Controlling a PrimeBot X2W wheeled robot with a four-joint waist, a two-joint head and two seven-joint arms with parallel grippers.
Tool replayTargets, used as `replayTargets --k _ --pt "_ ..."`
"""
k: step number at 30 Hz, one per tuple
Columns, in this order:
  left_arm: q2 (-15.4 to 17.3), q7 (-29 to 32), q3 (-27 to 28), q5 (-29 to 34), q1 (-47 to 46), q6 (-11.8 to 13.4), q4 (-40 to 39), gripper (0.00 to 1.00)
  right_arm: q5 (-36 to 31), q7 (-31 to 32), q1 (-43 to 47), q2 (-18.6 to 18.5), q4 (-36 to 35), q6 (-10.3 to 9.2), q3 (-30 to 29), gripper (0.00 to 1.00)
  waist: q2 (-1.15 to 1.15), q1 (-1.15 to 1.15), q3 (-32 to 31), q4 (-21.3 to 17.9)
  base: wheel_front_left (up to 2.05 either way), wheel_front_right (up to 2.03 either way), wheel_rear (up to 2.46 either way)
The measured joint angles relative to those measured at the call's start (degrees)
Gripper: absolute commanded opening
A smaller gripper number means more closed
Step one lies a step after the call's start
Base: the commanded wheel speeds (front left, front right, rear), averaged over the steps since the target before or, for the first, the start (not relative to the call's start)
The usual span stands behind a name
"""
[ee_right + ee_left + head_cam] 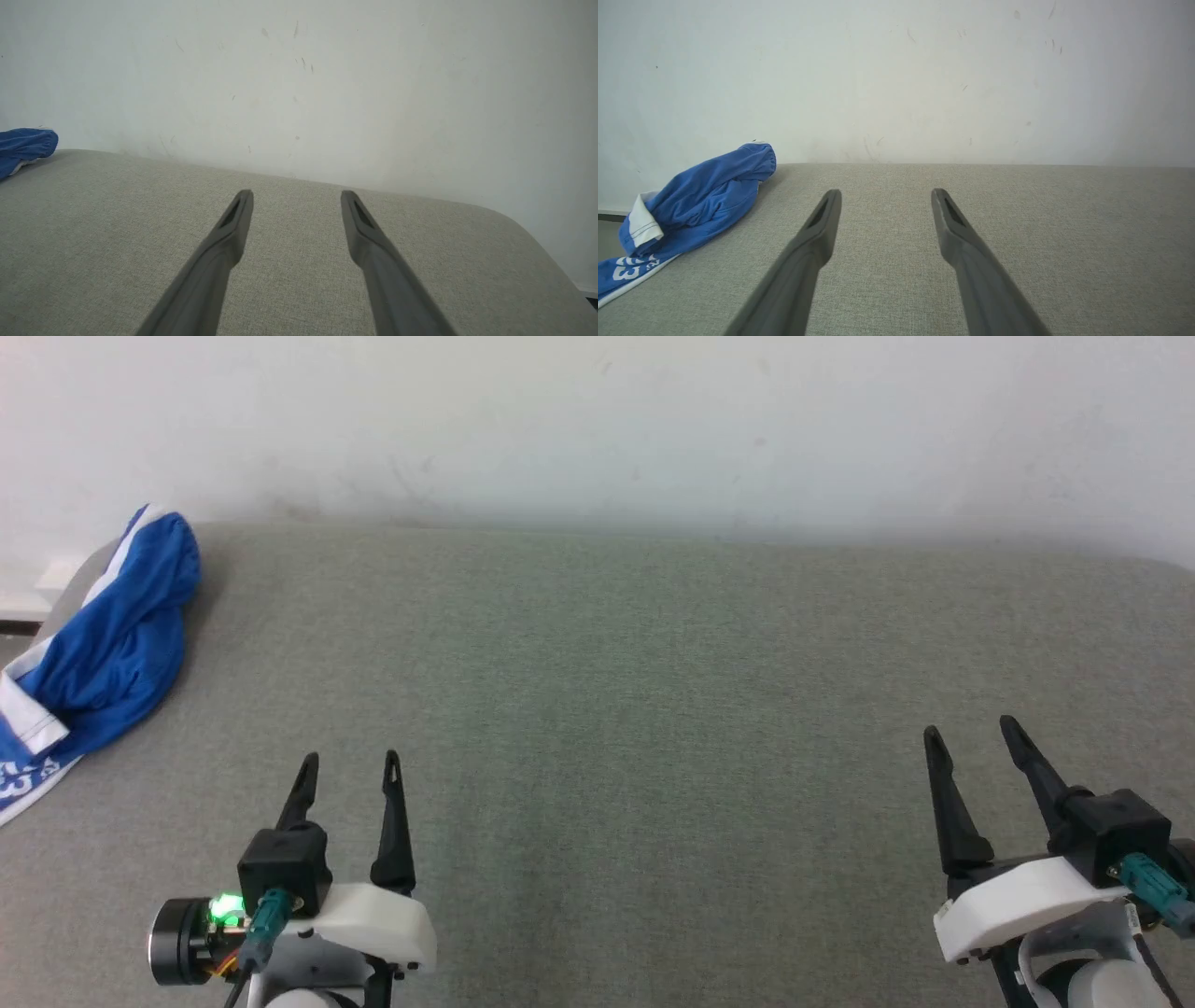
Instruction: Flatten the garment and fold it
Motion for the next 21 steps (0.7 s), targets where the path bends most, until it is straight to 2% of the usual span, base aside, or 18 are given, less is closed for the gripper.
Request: replayTargets --k 21 --pt "-0.01 -2.34 0.2 -0.45 -0.79 2.86 -0.32 1.0 0.42 -2.5 0.01 0.01 -0.69 0.0 -1.18 1.0 0.0 0.0 1.42 8.15 0.0 0.0 0.0"
